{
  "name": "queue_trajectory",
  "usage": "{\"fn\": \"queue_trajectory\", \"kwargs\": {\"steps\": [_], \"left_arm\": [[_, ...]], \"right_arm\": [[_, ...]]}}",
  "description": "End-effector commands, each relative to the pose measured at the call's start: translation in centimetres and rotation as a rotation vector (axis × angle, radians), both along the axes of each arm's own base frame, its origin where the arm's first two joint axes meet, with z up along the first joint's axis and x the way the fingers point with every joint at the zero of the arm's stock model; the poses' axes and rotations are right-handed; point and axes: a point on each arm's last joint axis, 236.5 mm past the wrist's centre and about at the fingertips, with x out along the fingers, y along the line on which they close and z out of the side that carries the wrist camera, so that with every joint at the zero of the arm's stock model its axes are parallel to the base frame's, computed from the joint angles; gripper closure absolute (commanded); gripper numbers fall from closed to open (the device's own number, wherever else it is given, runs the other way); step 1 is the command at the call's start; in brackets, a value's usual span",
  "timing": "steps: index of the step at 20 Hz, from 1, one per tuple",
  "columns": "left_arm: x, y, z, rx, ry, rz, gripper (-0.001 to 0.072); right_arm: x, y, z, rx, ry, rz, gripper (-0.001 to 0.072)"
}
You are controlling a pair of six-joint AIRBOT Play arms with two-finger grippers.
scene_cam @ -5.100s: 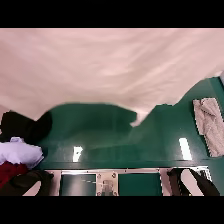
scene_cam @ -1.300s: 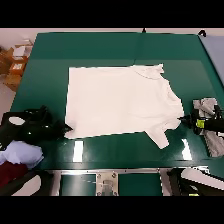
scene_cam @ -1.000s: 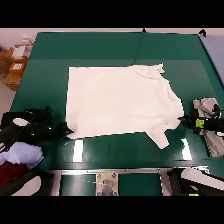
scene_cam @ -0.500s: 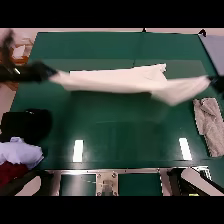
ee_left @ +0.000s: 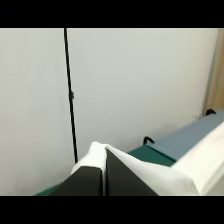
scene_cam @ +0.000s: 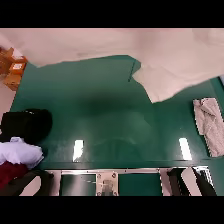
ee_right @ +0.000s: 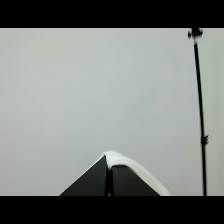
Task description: Fold the shirts.
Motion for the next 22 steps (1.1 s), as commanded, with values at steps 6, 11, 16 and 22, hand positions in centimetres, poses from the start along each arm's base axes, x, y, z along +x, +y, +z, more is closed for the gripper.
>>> {"fn": "queue_trajectory", "kwargs": {"steps": [6,11,16,22], "left_arm": [[2.8,4.3,-4.9,0.024,0.135,0.219,0.0681],[14.8,5.7,-21.6,0.011,0.589,0.171,0.0681],[25.5,7.1,-42.8,-0.08,0.999,0.14,0.0681],[34.7,8.2,-54.3,-0.249,1.126,0.151,0.0681]], "right_arm": [[1.8,-3.4,-4.1,-0.012,0.118,-0.138,0.0697],[11.9,-6.3,-20.9,0.156,0.446,0.034,0.0697],[22.7,-7.3,-41.9,0.327,0.799,0.045,0.0697],[32.8,-9.1,-53.6,0.489,0.983,0.08,0.0697]]}}
